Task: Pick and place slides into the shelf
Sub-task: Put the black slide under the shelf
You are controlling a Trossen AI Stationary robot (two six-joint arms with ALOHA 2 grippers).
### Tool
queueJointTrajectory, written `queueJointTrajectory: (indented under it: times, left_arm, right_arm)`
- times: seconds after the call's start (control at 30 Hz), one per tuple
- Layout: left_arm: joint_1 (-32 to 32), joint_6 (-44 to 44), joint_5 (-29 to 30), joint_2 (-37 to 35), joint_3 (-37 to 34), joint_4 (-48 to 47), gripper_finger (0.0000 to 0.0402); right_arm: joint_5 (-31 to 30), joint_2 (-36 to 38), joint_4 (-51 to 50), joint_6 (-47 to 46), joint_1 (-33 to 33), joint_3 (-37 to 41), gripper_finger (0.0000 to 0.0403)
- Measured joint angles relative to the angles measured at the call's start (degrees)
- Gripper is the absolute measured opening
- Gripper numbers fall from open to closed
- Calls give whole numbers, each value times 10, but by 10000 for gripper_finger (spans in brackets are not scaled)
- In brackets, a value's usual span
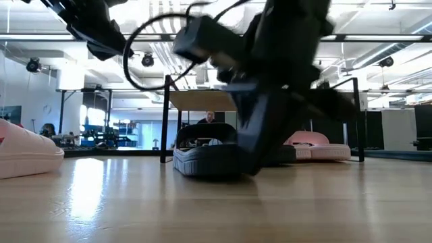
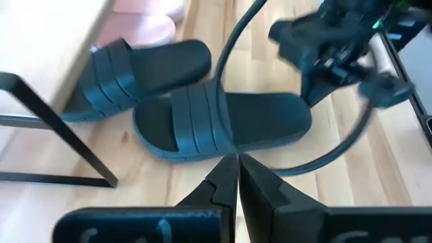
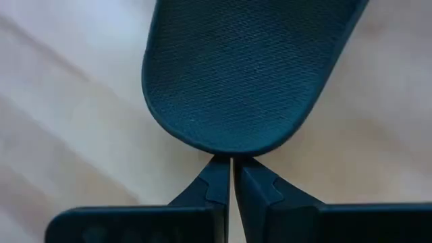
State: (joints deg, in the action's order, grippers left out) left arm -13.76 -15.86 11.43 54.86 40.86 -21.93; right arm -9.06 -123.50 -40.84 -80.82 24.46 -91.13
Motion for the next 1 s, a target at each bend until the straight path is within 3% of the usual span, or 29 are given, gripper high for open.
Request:
queueJointTrajectory:
  times: [0.27, 0.63, 1.0]
  left_arm:
    - [0, -1, 13, -20, 0, -35, 0]
    - [-3, -2, 11, -11, 0, -50, 0]
    - [-3, 0, 11, -13, 0, -47, 0]
  right_arm:
    - [-45, -3, 11, 39, -60, -2, 13]
    - [-44, -2, 78, 122, -127, -5, 13]
    - [-62, -2, 82, 174, -195, -9, 13]
